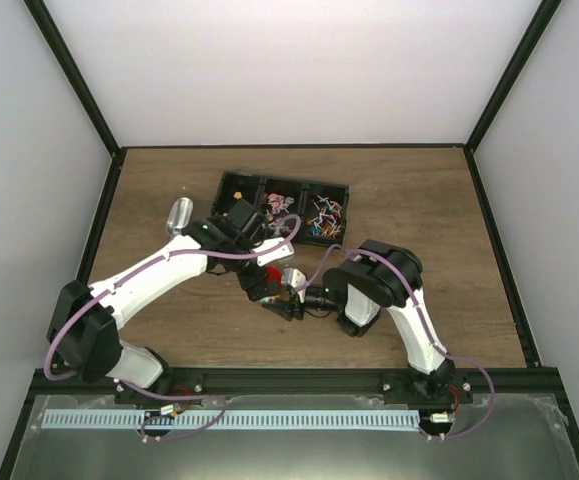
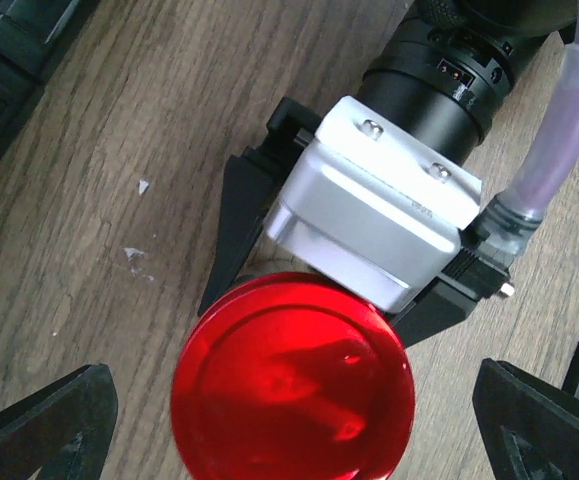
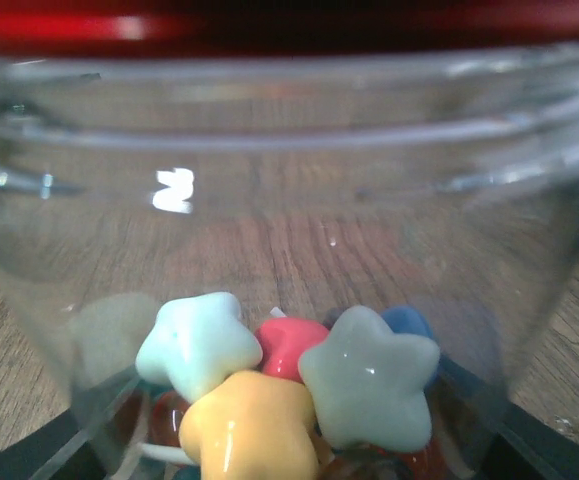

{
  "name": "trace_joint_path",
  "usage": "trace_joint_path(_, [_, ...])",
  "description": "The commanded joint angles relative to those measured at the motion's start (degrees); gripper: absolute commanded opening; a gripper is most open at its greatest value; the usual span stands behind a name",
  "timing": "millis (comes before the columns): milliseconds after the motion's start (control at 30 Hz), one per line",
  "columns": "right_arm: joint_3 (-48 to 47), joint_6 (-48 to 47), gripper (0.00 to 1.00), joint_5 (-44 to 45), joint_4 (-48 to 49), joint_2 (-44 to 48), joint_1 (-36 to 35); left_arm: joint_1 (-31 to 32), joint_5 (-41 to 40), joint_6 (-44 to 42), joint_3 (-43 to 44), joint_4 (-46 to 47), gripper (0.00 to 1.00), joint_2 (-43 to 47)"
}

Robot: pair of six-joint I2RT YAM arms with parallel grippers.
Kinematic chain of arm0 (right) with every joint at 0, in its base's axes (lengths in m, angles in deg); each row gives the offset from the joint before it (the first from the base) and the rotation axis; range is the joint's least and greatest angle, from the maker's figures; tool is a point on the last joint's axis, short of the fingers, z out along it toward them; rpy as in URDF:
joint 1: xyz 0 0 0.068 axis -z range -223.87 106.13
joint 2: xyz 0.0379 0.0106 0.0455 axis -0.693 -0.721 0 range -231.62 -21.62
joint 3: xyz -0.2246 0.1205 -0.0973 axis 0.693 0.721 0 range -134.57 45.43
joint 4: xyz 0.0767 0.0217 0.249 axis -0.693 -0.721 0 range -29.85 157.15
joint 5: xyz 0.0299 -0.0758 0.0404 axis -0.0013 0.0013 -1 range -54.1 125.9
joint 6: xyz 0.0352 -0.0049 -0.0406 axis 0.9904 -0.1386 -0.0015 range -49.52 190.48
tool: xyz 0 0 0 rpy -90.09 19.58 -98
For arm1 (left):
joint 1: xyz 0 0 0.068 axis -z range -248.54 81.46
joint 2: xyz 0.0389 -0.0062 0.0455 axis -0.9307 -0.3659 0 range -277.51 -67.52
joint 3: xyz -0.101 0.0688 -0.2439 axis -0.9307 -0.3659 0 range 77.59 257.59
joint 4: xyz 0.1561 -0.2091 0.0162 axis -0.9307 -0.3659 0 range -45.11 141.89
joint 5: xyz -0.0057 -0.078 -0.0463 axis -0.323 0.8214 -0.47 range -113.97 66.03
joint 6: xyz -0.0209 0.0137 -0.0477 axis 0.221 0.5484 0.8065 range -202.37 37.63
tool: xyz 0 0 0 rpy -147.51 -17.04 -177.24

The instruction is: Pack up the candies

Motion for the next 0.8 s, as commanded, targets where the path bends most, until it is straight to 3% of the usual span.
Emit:
trace_joint_path(0, [1.14,-1.09,0.45,1.88,13.73,-0.17,-0.61,2.16,-2.71,3.00,-1.92,3.18,0.98,0.57])
trace_joint_path(233, [1.28,-1.11,0.45,2.01,13.77,0.02,-0.61,2.28,-5.93,2.72,-2.60,3.26,0.88,-0.69])
trace_joint_path(400, [1.26,-1.26,0.45,1.86,13.73,0.11,-0.61,2.16,-5.01,1.60,-3.00,3.44,0.67,-0.02])
trace_joint_path(500, [1.26,-1.15,0.45,1.30,13.86,0.08,-0.56,2.22,-3.78,-0.92,-3.19,2.91,0.62,-0.58])
trace_joint_path(633, [1.60,-1.23,0.45,-0.68,14.41,0.28,-0.61,1.90,-2.99,-11.23,-2.57,-1.01,0.61,-2.31])
trace_joint_path(767, [1.66,-2.08,0.44,-4.01,14.56,0.17,-0.61,1.50,-1.93,-29.26,-0.25,-9.27,0.61,-4.80])
